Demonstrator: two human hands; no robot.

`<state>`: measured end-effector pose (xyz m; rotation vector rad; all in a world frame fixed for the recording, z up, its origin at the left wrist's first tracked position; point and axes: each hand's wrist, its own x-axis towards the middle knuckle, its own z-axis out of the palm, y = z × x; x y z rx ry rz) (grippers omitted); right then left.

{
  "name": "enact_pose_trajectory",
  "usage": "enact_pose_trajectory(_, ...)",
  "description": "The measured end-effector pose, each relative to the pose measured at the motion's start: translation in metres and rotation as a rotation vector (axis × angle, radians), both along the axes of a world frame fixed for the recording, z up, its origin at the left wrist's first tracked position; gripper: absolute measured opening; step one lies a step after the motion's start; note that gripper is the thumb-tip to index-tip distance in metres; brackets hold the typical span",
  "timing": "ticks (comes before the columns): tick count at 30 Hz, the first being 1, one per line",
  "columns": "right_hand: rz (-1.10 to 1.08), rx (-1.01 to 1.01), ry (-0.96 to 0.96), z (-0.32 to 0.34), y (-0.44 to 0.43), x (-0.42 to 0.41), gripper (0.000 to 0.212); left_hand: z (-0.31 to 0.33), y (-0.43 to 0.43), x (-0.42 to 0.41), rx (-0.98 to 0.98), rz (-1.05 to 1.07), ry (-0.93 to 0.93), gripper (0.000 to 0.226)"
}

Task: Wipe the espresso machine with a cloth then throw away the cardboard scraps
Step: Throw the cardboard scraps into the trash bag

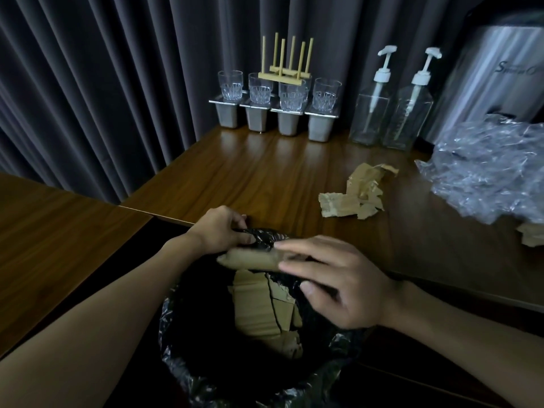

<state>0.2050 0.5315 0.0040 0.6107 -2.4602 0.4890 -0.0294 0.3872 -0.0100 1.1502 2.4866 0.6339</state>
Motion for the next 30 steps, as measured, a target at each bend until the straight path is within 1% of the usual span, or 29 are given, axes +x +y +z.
enact_pose_trajectory(2, 0.027, 0.002, -0.019, -0.003, -0.002, 0.004, 0.034, -0.001, 0.0, -0.001, 0.003, 0.028, -0.028, 0.017)
enact_pose_trajectory(5, -0.054, -0.033, -0.039, -0.003, 0.008, -0.002, 0.034, -0.001, 0.001, -0.001, 0.003, 0.023, -0.02, 0.02)
enact_pose_trajectory(8, -0.265, -0.037, -0.101, -0.006, 0.034, -0.014, 0.034, -0.001, 0.001, -0.001, 0.011, 0.034, -0.029, 0.02)
enact_pose_trajectory(11, -0.497, 0.036, -0.209, -0.016, 0.069, -0.025, 0.036, 0.0, 0.001, 0.001, 0.01, 0.031, -0.036, 0.019)
enact_pose_trajectory(15, -0.7, 0.137, -0.293, -0.031, 0.105, -0.033, 0.047, -0.002, -0.001, 0.002, 0.028, 0.042, -0.06, 0.017)
enact_pose_trajectory(17, -0.796, 0.13, -0.372, -0.037, 0.117, -0.038, 0.052, -0.002, -0.002, 0.003, 0.038, 0.045, -0.072, 0.017)
enact_pose_trajectory(19, -0.875, 0.068, -0.46, -0.039, 0.124, -0.042, 0.055, -0.003, -0.001, 0.004, 0.042, 0.044, -0.078, 0.018)
enact_pose_trajectory(21, -0.911, 0.049, -0.483, -0.043, 0.128, -0.044, 0.057, -0.002, 0.0, 0.005, 0.04, 0.035, -0.072, 0.019)
enact_pose_trajectory(24, -0.867, 0.061, -0.424, -0.047, 0.129, -0.043, 0.054, -0.002, 0.003, 0.01, 0.031, 0.011, -0.032, 0.021)
enact_pose_trajectory(27, -0.87, 0.004, -0.359, -0.048, 0.128, -0.045, 0.053, -0.002, 0.006, 0.015, 0.028, 0.009, -0.003, 0.023)
enact_pose_trajectory(28, -0.885, 0.005, -0.371, -0.048, 0.129, -0.046, 0.054, -0.002, 0.006, 0.015, 0.028, 0.009, -0.003, 0.023)
enact_pose_trajectory(30, -0.891, 0.042, -0.454, -0.049, 0.132, -0.046, 0.06, -0.001, 0.006, 0.015, 0.028, 0.005, -0.002, 0.023)
